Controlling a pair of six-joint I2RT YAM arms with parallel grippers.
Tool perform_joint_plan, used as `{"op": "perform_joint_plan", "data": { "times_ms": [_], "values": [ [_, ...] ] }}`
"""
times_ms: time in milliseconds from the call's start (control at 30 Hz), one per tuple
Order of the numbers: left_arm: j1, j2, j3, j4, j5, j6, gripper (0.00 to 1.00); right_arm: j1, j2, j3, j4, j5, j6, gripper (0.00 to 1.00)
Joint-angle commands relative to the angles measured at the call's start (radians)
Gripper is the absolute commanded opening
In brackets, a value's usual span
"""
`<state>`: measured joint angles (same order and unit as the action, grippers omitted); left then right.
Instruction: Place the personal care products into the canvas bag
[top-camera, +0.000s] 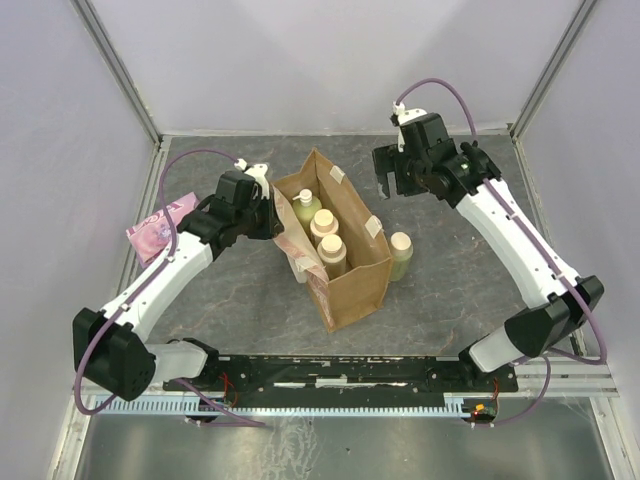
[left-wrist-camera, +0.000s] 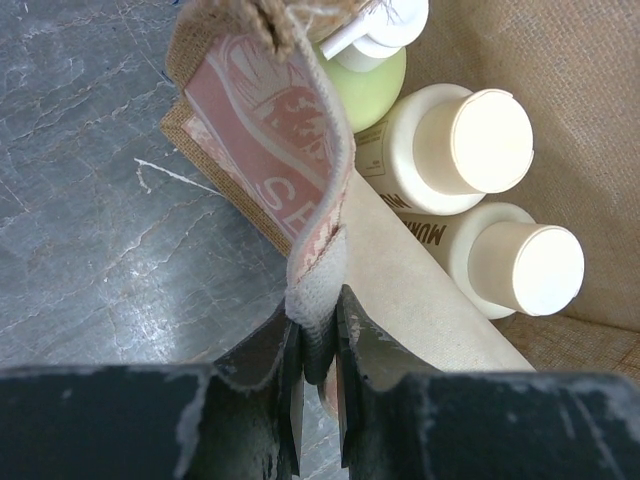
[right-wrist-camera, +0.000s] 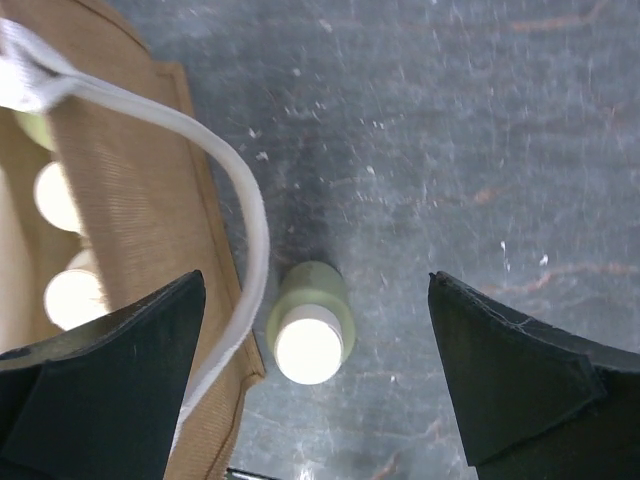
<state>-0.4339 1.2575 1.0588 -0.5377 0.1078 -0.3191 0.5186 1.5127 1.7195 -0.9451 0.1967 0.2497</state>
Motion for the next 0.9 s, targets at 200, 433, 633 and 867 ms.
{"op": "perform_joint_plan", "data": {
  "times_ms": [200,433,633,867],
  "values": [
    [-0.005,0.029,0.035,-0.009,0.015,0.072,0.20,-0.021,0.030,-0.102,-0.155,0.011,0.174,1.00],
    [-0.004,0.037,0.038,-0.014,0.022,0.080,0.20,-0.019,0.008,-0.238,-0.111,-0.085,0.238,1.00],
    [-0.004,0.045,0.044,-0.025,0.030,0.089,0.20,-0.019,0.032,-0.312,-0.061,-0.078,0.215,1.00],
    [-0.004,0.043,0.047,-0.036,0.026,0.089,0.20,-0.019,0.072,-0.362,0.007,-0.088,0.220,1.00]
  ]
}}
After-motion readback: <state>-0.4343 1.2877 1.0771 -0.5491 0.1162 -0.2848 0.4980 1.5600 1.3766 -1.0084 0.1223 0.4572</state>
